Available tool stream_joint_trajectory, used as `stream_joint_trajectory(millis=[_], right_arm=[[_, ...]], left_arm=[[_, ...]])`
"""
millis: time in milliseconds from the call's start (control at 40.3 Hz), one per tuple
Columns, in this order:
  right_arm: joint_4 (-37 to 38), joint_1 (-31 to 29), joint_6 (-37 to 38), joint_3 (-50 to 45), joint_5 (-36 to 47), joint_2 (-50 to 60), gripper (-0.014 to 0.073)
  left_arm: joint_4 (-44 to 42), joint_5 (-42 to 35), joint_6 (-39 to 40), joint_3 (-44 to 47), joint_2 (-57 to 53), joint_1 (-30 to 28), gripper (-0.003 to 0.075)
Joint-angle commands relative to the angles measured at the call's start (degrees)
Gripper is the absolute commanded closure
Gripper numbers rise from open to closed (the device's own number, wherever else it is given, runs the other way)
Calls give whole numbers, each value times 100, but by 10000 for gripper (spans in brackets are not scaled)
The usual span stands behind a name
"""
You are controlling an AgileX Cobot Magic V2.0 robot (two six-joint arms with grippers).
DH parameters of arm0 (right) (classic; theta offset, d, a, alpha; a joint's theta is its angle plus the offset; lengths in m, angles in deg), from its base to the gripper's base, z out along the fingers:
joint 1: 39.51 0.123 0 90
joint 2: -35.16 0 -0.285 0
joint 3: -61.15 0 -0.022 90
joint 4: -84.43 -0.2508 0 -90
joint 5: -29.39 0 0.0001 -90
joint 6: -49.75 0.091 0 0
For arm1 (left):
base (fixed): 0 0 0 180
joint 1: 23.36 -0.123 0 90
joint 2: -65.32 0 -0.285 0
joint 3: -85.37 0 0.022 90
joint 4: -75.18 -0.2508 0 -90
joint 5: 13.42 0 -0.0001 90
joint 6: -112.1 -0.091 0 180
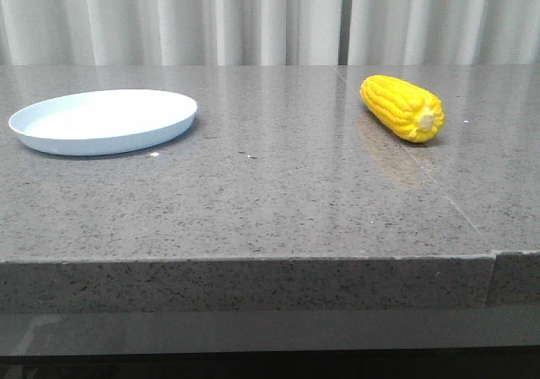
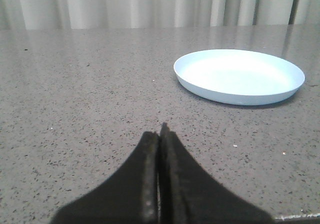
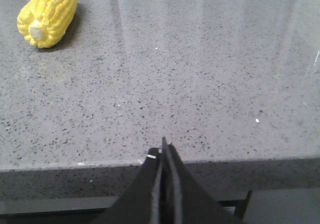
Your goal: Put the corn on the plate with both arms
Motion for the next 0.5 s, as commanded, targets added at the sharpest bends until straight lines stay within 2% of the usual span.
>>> stream_joint_trajectory(millis=[0,174,273,372,471], right_arm=[[31,-22,-63,91,459,71,662],[31,-22,-63,91,491,71,662],[25,-22,-63,91,691,71,662],[-19,-22,-63,96,1317,71,662],[-19,-22,-63,247,1774,71,662]], left_arm=[[42,-498,24,8,-106,-12,741],[42,-708,24,8,-106,-12,741],[42,-1253,24,8,-106,-12,741],[86,-2005,24,-31,-106,-12,741],[138,-2278,24,-234,-106,-12,741]])
